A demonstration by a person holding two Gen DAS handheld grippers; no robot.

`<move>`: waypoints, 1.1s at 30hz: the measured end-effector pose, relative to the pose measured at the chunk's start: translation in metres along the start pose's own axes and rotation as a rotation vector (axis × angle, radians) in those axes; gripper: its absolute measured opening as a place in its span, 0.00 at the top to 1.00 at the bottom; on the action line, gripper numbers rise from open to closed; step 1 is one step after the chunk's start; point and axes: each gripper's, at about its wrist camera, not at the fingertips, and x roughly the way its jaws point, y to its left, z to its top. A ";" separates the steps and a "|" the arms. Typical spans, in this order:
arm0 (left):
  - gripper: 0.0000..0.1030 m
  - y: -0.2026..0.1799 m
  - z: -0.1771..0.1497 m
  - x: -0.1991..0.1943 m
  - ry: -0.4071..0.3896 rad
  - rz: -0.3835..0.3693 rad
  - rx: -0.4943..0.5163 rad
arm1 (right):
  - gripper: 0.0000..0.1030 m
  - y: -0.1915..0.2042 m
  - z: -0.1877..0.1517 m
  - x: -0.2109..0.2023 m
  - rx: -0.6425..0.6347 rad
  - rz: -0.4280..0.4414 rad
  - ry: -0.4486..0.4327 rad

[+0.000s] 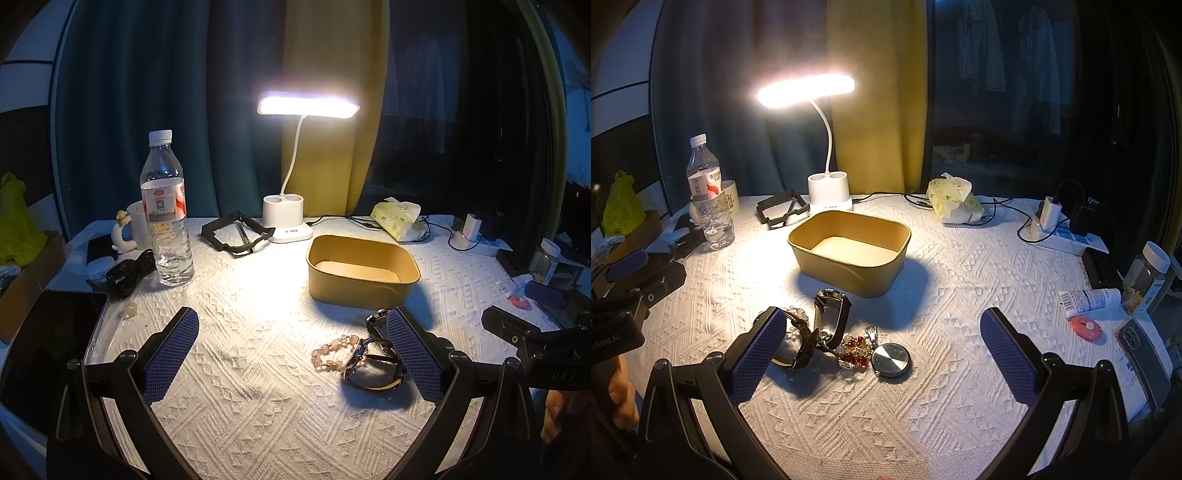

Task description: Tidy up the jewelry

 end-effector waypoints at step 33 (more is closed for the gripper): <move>0.00 0.002 -0.027 0.036 0.123 -0.110 0.056 | 0.03 -0.044 -0.012 0.033 0.038 0.003 0.084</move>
